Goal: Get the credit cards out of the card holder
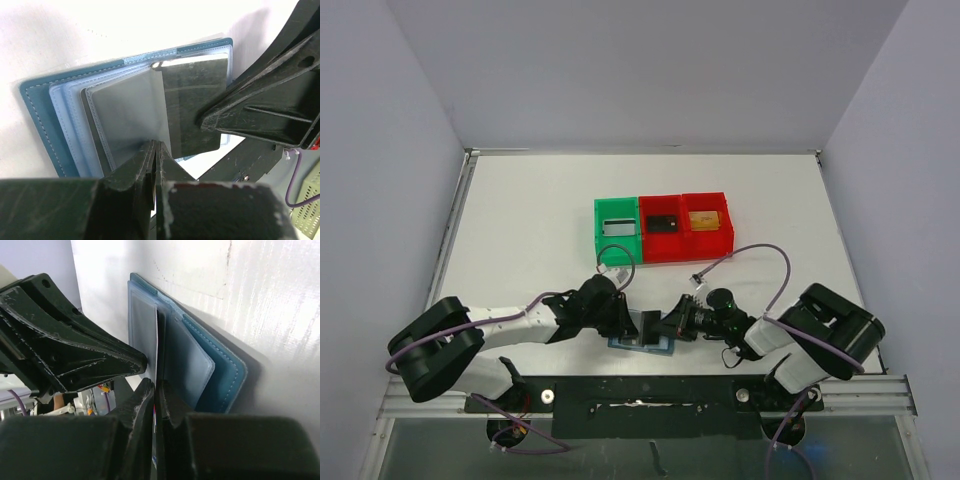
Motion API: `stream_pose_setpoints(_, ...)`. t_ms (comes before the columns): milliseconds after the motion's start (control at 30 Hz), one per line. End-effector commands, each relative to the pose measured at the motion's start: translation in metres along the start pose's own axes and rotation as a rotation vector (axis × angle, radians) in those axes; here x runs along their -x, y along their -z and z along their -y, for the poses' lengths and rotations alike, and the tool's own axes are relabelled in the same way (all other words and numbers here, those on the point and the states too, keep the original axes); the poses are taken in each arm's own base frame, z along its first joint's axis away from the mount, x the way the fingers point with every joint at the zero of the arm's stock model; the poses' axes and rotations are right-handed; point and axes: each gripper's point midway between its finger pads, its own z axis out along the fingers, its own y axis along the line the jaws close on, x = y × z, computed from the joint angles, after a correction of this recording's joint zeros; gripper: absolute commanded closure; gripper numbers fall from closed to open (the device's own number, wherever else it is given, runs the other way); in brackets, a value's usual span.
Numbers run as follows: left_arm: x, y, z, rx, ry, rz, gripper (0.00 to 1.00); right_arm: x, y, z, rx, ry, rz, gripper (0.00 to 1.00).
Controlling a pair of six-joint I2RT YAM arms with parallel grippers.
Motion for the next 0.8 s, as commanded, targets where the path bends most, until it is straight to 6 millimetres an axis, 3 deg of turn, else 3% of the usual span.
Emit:
stream_pose_setpoints(0,0.000,0.002,-0.005,0.012,-0.004,0.020,1.00,0.017,0.007,-0.008,0.004,0.056,0.089,1.00)
stream_pose_setpoints(167,0.004,0.005,-0.001,0.000,0.000,0.040,1.00,0.030,0.020,-0.003,-0.094,0.133,0.147,1.00)
stream_pose_setpoints(300,0.010,0.012,0.010,-0.020,-0.011,0.050,1.00,0.045,0.034,-0.015,-0.115,0.251,0.210,1.00)
stream_pose_setpoints(500,0.027,0.026,0.028,-0.062,-0.027,0.112,0.85,0.063,0.052,-0.051,-0.025,0.455,0.316,1.00)
stream_pose_setpoints(633,0.031,0.036,0.030,-0.066,-0.027,0.145,0.80,0.072,0.062,-0.071,0.018,0.595,0.376,1.00)
stream_pose_setpoints(767,0.039,0.049,0.024,-0.030,-0.031,0.191,0.66,0.081,0.073,-0.085,0.022,0.745,0.458,1.00)
